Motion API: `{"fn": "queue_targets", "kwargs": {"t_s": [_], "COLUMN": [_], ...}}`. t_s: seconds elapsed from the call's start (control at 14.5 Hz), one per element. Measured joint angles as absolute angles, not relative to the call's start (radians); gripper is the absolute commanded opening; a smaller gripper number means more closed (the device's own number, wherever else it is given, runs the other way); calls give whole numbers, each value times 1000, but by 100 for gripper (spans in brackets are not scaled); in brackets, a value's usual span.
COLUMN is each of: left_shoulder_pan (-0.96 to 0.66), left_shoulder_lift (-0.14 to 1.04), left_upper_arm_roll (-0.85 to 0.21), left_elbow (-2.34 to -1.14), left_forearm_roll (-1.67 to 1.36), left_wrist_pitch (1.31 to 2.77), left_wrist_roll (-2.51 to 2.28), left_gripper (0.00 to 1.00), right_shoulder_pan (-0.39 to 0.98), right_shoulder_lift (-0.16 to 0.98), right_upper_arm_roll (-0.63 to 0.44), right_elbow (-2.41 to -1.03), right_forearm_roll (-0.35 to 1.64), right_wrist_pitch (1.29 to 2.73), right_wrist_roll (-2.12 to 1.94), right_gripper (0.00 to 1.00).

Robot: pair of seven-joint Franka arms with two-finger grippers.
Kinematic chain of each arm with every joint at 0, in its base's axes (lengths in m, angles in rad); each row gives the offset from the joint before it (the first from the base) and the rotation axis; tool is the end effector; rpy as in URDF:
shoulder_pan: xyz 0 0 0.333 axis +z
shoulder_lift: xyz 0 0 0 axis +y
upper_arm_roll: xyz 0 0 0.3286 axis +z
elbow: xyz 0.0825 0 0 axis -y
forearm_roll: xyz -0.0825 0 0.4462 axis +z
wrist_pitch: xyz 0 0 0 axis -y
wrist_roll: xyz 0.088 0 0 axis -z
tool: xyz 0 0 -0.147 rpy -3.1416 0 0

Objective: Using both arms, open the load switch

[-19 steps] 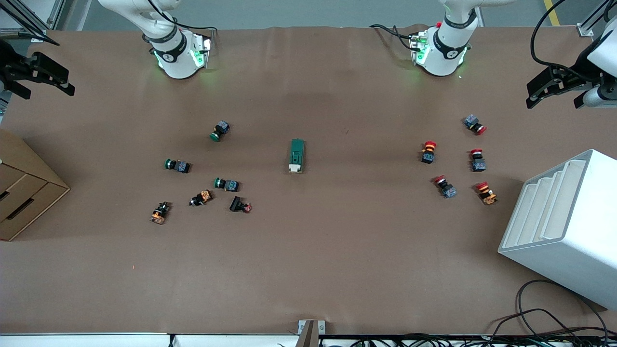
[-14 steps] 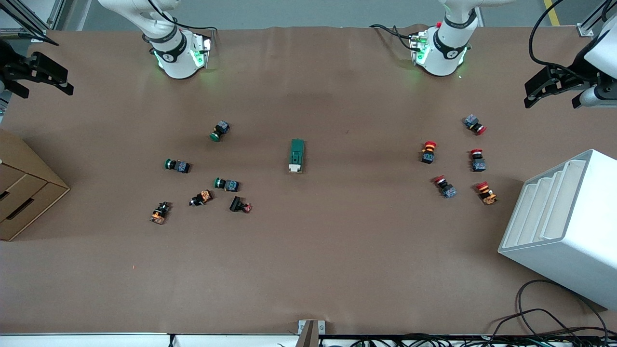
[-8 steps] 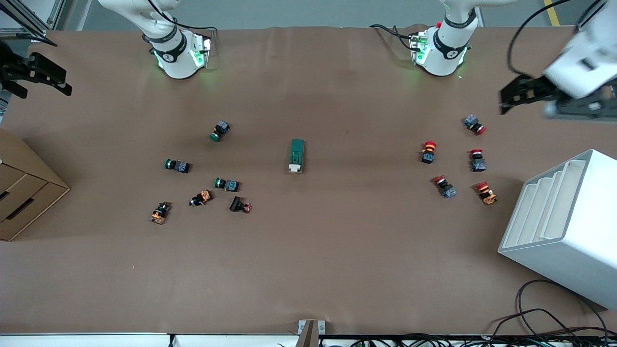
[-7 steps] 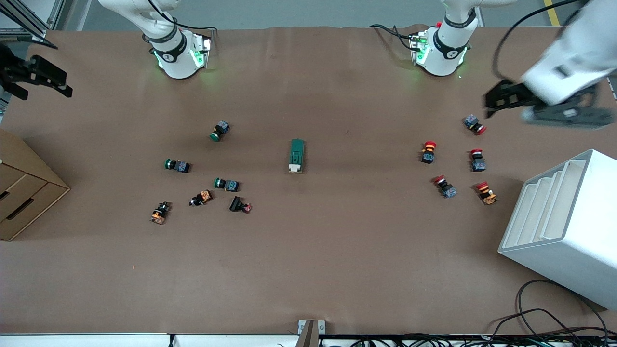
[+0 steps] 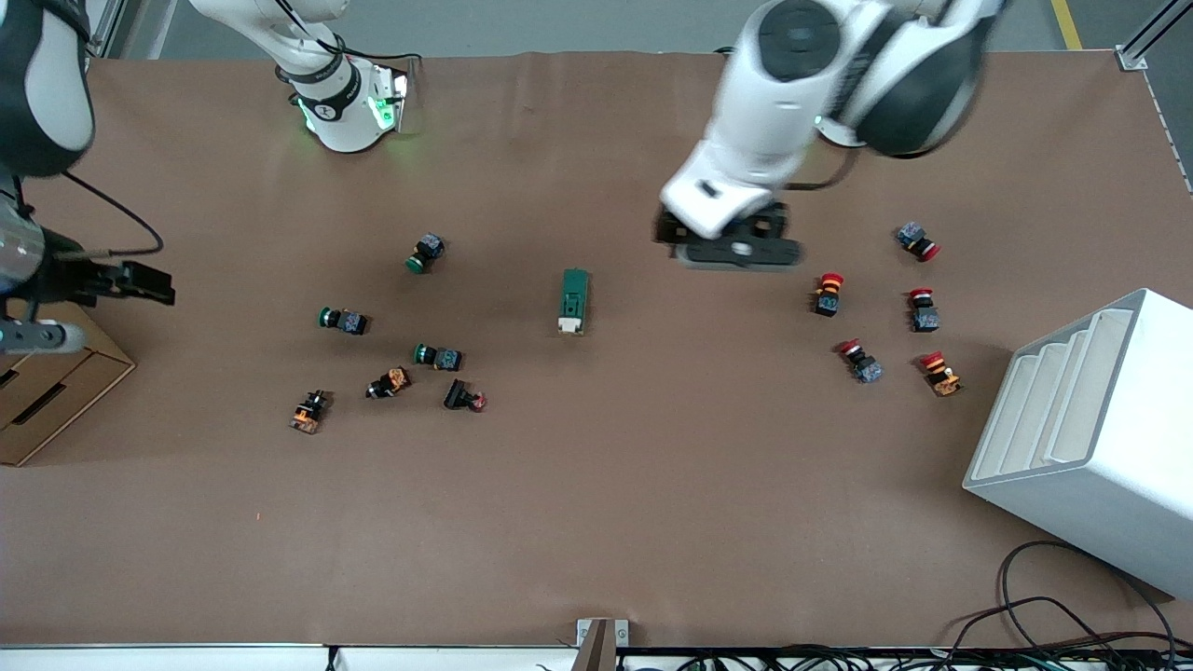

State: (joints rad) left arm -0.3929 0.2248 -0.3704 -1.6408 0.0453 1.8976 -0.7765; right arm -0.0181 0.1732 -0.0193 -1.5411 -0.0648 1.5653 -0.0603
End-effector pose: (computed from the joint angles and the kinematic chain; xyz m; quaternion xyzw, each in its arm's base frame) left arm 0.5166 -0.4660 0.4497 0.9995 0.0050 0.0040 0.0299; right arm 0.6558 -0.0333 0.5022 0.9966 0.0137 -0.0759 0.0303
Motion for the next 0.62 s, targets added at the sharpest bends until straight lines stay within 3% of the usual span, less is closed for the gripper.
{"fn": "queue_targets", "kwargs": {"t_s": [0.28, 0.62], "left_shoulder_pan": [-583, -744], "left_shoulder_lift": [308, 349], "left_upper_arm_roll": [-372, -373], "left_elbow": [-1725, -1936], "left_forearm_roll": [178, 439], "left_wrist_pitch": [2081, 2330], "left_wrist_roll": [-1122, -1482], "left_gripper": [100, 100], "right_shoulder_pan": [23, 173], "right_shoulder_lift": [167, 197], "right_upper_arm_roll": [-7, 3], "right_elbow": [-1522, -1527], "right_forearm_roll": [-52, 40], "right_wrist_pitch": [1562, 1558], "right_wrist_roll": [192, 666], "right_gripper": [100, 100]}}
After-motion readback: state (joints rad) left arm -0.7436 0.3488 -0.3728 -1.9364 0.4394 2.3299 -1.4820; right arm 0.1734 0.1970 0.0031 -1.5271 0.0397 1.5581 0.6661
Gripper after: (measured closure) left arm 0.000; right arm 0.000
